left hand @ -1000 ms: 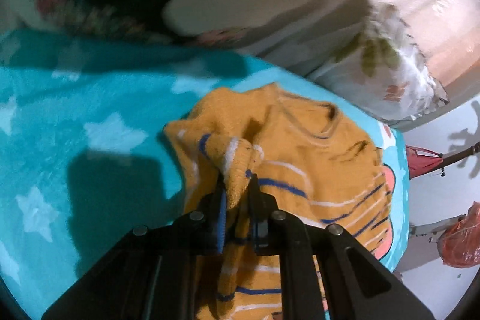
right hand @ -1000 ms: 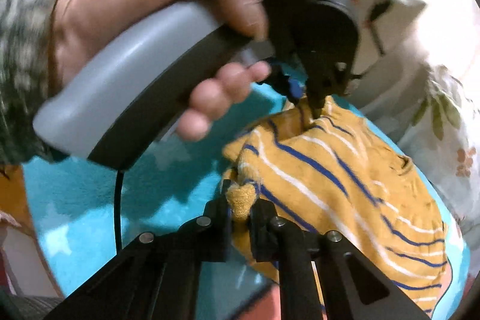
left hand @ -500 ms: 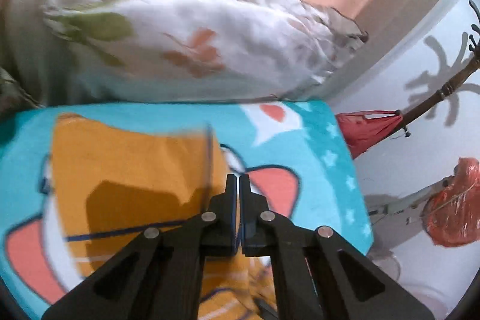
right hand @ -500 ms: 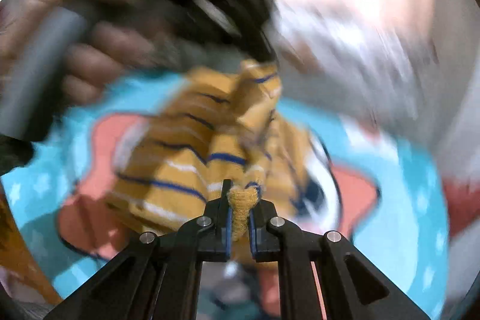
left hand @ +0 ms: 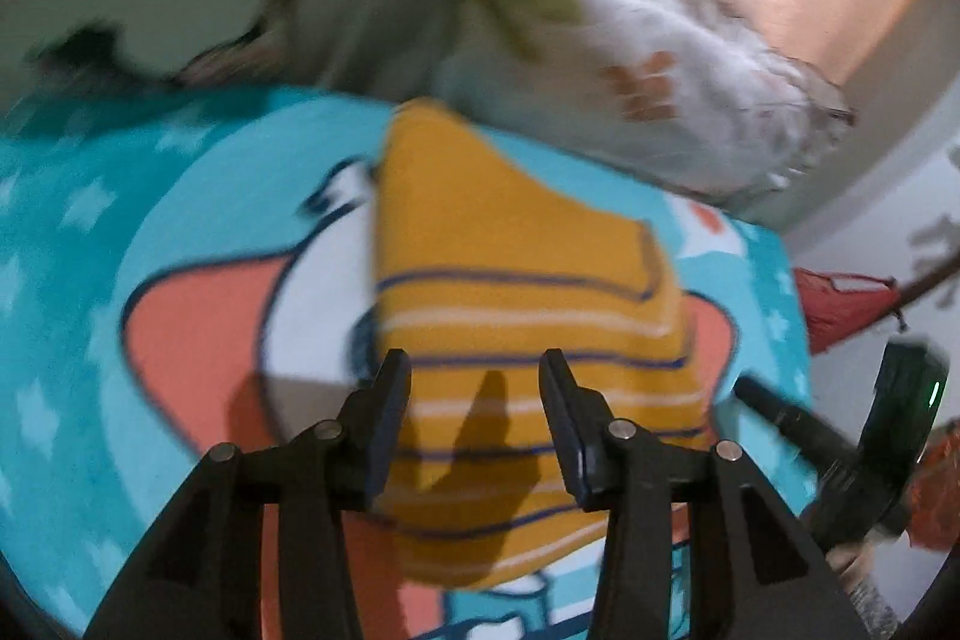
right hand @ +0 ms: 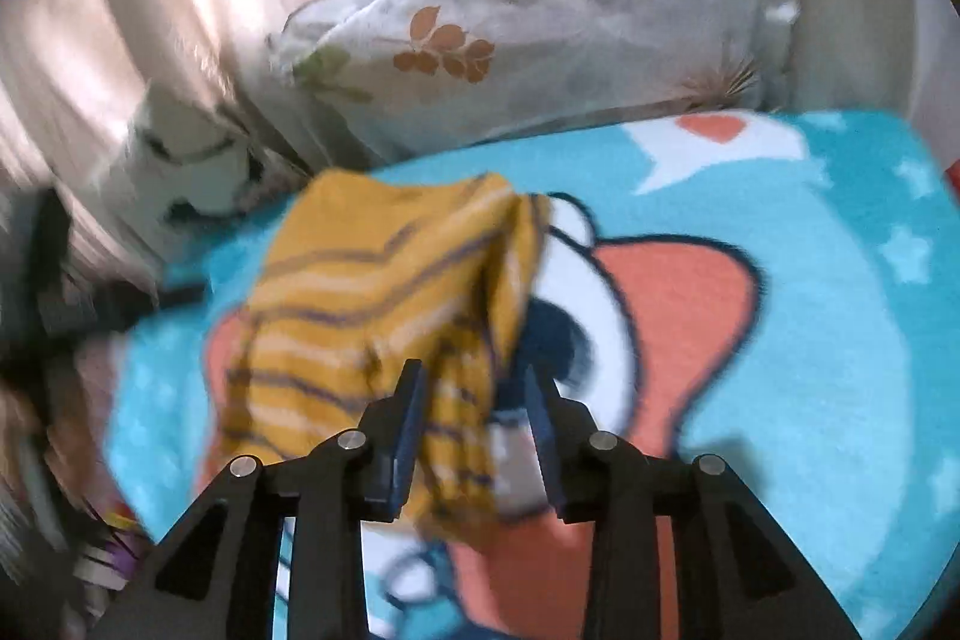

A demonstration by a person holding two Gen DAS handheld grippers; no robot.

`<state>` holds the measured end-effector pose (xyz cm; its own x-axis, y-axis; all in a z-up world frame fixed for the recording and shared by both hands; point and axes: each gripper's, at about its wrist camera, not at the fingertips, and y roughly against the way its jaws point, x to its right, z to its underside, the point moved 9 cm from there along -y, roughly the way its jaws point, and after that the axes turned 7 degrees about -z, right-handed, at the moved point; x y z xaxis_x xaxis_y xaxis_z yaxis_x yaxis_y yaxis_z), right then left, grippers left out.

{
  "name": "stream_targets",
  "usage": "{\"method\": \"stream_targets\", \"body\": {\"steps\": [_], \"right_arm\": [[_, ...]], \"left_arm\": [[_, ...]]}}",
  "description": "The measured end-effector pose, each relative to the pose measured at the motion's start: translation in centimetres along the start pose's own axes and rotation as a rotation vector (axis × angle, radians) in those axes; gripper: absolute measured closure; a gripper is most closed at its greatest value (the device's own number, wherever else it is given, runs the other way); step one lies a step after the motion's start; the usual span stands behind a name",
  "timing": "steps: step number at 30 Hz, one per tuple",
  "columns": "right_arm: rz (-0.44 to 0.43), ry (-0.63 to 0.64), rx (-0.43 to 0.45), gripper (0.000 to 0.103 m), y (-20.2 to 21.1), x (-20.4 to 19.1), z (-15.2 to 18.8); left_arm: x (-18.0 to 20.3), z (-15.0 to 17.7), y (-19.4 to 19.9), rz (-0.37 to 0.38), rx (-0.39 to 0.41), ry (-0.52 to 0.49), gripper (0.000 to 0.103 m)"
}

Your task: Fold small clothes

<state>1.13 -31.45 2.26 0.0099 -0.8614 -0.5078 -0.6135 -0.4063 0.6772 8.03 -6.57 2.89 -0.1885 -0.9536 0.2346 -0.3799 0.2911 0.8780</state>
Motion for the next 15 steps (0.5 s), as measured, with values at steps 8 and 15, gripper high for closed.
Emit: {"method": "stream_targets", "body": {"steps": [8, 15], "right_arm": [[-0.165, -0.156, -0.181, 0.091, -7.6, -0.5, -0.8], [-0.099, -0.193, -0.120, 0.099, -5.4, 2.6, -1.2]], "left_arm": [[-2.1, 3.5, 0.2, -0.022, -0.004, 0.058, 0.060], [-0.5, 4.3, -3.2, -0.035, -0.055, 0.047, 0.052]]}}
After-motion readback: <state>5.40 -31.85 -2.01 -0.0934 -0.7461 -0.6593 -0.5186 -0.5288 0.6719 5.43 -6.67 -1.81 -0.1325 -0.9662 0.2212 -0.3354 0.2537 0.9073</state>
